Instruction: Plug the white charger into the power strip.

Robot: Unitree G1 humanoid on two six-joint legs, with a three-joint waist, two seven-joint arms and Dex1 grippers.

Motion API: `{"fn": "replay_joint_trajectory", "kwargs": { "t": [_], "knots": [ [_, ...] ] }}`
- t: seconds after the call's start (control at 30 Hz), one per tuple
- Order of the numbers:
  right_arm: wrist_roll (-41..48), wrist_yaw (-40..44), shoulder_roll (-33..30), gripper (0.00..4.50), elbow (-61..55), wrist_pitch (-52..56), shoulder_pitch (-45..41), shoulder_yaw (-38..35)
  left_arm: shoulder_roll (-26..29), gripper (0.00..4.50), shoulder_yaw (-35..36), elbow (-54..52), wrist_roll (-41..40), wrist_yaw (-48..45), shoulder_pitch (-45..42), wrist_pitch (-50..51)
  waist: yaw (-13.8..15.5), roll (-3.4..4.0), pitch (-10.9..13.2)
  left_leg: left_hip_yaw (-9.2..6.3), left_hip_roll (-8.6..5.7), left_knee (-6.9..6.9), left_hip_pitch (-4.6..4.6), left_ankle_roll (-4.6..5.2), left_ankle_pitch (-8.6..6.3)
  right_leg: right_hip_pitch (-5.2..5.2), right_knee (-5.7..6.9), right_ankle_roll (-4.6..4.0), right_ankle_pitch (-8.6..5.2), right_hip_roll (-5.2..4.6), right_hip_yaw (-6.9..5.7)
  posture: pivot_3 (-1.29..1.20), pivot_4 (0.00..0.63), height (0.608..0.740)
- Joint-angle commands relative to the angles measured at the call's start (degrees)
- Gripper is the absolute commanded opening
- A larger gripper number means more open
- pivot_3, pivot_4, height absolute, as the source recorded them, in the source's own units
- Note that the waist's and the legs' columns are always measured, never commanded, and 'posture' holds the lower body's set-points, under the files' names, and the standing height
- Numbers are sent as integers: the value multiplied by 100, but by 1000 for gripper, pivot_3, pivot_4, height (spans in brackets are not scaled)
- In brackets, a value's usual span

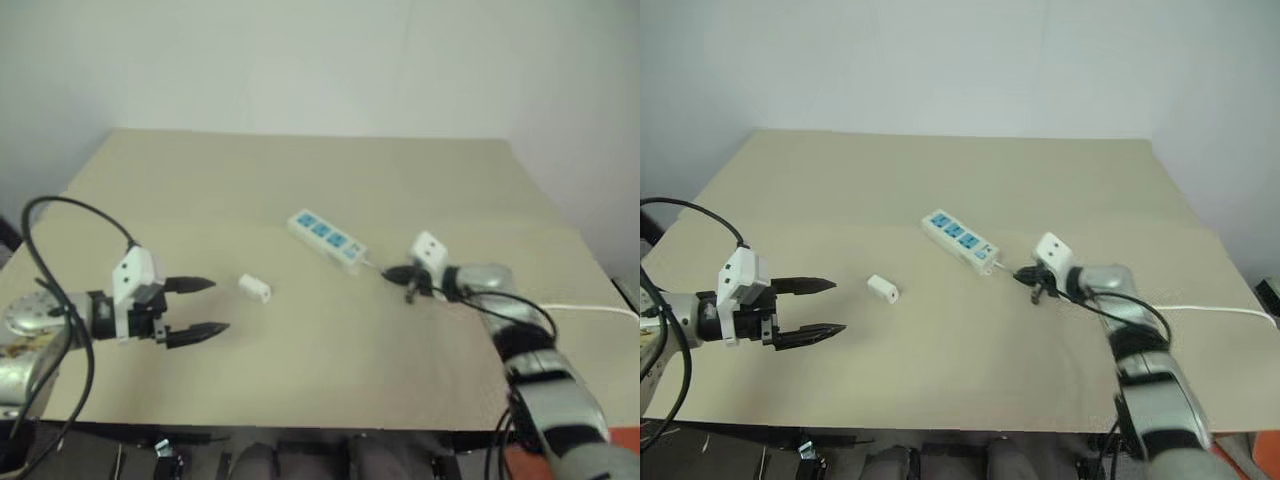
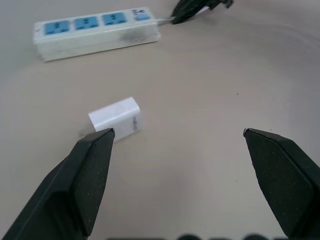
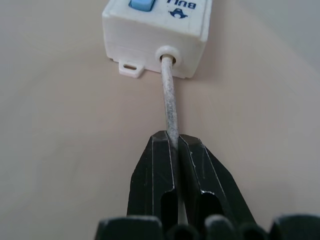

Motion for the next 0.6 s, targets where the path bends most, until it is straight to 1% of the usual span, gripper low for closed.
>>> {"fn": "replay_joint_trajectory", "kwargs": {
  "t": [0.03, 0.13, 0.2, 0.33, 0.4, 0.43, 0.5, 0.6],
  "knots": [
    [371, -167, -443, 19, -1800, 611, 1405, -639, 100, 4500, 182, 51, 4, -83, -14, -165, 45, -1, -1, 4, 0, 1, 3, 0, 0, 2, 0, 1, 0, -1, 2, 0, 150, 740],
    [741, -371, -549, 19, -2779, 1027, 2163, -1088, 139, 4500, 140, 234, 20, -182, -116, -225, 53, -1, -1, 11, 0, 2, 14, 0, 0, 7, 2, 29, -17, 2, 8, 0, 150, 740],
    [936, -458, -550, 19, -3147, 1185, 2399, -1238, 151, 4500, 73, 370, 39, -243, -235, -267, 13, -2, -2, 14, 3, 2, 24, 1, 2, 10, 2, 43, -23, 8, 13, 0, 150, 740],
    [1296, -706, -382, 1260, -3653, 1433, 2493, -1390, 131, 4500, -186, 654, 156, -380, -617, -364, -92, -1, -1, 13, 5, 2, 35, 3, 3, 9, 16, 38, -18, 18, 18, 0, 150, 740],
    [1441, -824, -300, 2005, -3828, 1499, 2551, -1454, 120, 4500, -261, 744, 182, -433, -772, -381, -106, -2, -1, 10, 7, 2, 36, 4, 4, 10, 16, 38, -18, 23, 18, 0, 150, 740],
    [1532, -886, -217, 2394, -3898, 1427, 2615, -1529, 110, 4500, -265, 765, 180, -446, -806, -393, -108, -2, -1, 10, 7, 2, 34, 4, 4, 9, 16, 38, -19, 24, 19, 0, 150, 740],
    [1605, -1005, -84, 3020, -3973, 1249, 2699, -1612, 91, 4500, -250, 806, 207, -471, -831, -439, -100, -2, -1, 10, 7, 2, 28, 4, 4, 6, 13, 36, -21, 24, 20, 0, 150, 740],
    [1696, -1296, 384, 4085, -4028, 687, 2803, -1745, 89, 4500, -204, 813, 239, -507, -751, -508, -86, -2, -1, 11, 6, 2, 16, 4, 4, -1, 7, 36, -21, 20, 20, 0, 150, 740]
  ]
}}
